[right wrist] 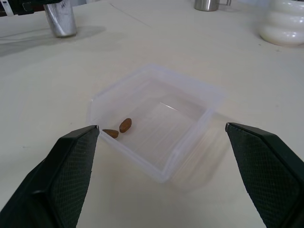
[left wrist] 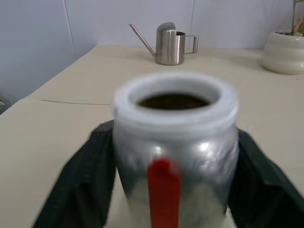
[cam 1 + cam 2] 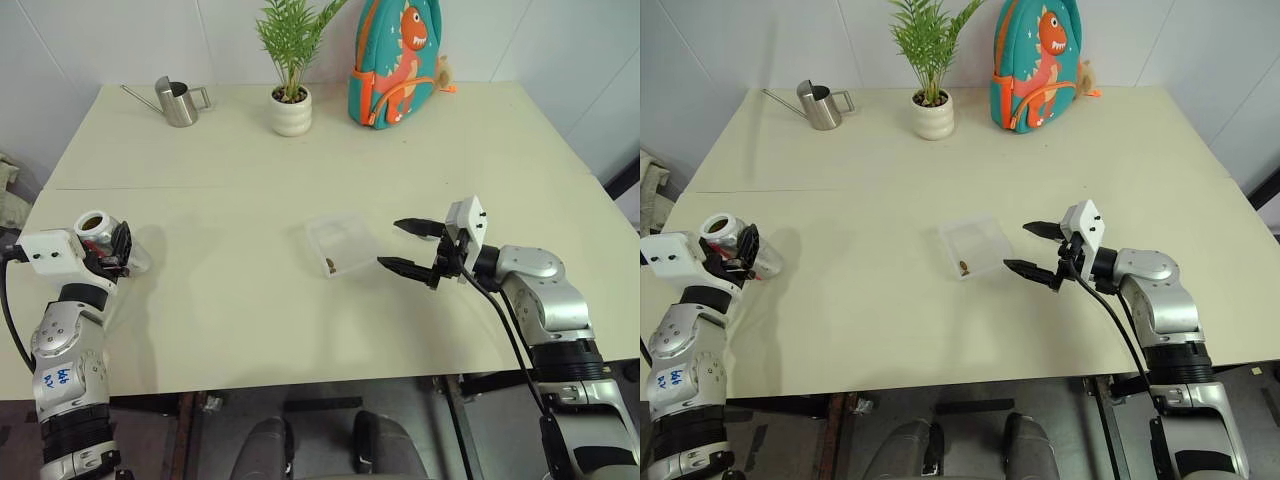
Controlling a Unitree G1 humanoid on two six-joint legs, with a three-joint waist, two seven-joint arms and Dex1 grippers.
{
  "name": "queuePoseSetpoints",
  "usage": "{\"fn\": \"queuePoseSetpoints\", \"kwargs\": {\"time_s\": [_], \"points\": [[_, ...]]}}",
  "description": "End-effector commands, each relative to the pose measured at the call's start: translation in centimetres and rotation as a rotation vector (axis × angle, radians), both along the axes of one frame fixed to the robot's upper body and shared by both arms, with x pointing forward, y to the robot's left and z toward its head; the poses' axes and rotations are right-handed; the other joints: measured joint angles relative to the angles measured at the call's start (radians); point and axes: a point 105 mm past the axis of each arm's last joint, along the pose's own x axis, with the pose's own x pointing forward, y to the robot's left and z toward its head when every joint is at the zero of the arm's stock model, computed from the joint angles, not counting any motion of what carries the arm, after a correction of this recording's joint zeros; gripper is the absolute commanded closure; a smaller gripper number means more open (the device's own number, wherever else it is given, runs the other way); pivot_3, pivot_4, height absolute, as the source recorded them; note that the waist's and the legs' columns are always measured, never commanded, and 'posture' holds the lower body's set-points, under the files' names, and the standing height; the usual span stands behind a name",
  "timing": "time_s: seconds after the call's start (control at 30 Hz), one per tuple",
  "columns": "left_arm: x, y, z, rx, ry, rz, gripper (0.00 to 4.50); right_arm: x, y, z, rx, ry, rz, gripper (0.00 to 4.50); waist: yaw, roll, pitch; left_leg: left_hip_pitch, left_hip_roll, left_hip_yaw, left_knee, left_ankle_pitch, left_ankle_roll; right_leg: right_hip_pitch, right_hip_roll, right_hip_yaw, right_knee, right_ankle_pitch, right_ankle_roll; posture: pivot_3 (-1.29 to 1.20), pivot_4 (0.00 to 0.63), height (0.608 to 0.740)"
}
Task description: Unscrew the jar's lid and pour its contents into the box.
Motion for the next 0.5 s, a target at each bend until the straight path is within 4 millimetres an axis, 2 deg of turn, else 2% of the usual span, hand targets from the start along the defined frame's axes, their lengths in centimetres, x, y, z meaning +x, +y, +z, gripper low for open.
{"fn": "queuePoseSetpoints", "kwargs": {"time_s": [0.03,0.07,0.23,0.5], "points": [[-1.0,1.0,0.9,0.024,-0.043,0.032,0.35,0.0,0.0,0.9,0.0,-0.039,0.018,0.0,-0.003,0.0,0.0,0.0,0.0,0.0,0.0,0.0,0.0,0.0,0.0,0.0,0.0,0.0,0.0,0.0,0.15,0.74],[-1.1,1.0,0.8,0.029,-0.038,0.028,0.04,0.0,0.0,1.0,-0.002,-0.04,0.02,0.0,-0.005,0.0,0.0,0.0,0.0,0.0,0.0,0.0,0.0,0.0,0.0,0.0,-0.001,0.0,0.0,0.0,0.15,0.74],[-2.1,0.4,0.2,0.09,0.015,-0.009,0.04,0.0,0.2,1.2,-0.003,-0.045,0.029,0.0,-0.015,0.0,0.0,0.0,0.0,0.001,0.0,-0.001,0.001,0.0,0.0,0.0,-0.002,0.0,0.0,0.0,0.15,0.74],[-5.6,0.2,-1.2,0.168,0.15,-0.077,0.04,-0.4,0.5,1.5,0.006,-0.052,0.04,0.0,-0.016,0.0,0.0,0.0,0.002,0.001,-0.001,-0.002,0.0,-0.001,0.0,0.0,-0.003,0.0,0.0,0.0,0.15,0.74]]}}
